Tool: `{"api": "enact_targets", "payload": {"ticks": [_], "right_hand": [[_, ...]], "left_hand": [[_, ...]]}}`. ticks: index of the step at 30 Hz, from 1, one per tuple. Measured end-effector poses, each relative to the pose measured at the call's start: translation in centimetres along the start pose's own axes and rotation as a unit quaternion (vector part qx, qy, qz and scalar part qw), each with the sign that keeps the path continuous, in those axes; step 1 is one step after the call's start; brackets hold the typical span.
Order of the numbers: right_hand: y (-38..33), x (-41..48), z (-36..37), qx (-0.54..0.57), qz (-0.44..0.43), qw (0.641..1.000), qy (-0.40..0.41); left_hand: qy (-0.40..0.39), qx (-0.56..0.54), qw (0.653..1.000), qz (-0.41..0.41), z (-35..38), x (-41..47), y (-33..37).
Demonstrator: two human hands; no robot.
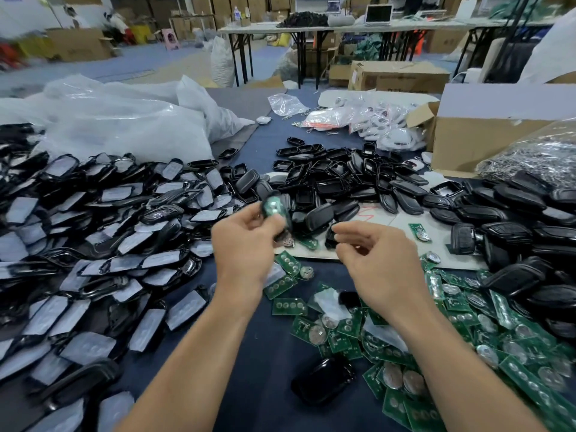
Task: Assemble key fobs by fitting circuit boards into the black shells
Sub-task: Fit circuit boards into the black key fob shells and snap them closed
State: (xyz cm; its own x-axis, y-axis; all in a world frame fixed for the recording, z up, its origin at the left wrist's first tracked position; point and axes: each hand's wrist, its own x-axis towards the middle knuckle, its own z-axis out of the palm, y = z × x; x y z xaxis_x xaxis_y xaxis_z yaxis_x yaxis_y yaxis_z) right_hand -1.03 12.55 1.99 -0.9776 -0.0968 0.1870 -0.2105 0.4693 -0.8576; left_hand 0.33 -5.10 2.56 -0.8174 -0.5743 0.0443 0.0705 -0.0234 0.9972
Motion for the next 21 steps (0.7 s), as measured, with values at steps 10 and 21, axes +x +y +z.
{"api": "enact_targets", "payload": {"ticks": [10,21], "right_hand": [[-5.1,4.9,8.9,-0.189,-0.085,0.966,-0.154],[-8.3,7.0,16.3,-0.286,-0.220,0.918,-0.165]], "left_hand": [[0.185,-0.178,0.966,-0.042,-4.6,4.8,0.2],[0.292,-0.203,0.934,-0.034,-7.1,6.4,-0.7]]}}
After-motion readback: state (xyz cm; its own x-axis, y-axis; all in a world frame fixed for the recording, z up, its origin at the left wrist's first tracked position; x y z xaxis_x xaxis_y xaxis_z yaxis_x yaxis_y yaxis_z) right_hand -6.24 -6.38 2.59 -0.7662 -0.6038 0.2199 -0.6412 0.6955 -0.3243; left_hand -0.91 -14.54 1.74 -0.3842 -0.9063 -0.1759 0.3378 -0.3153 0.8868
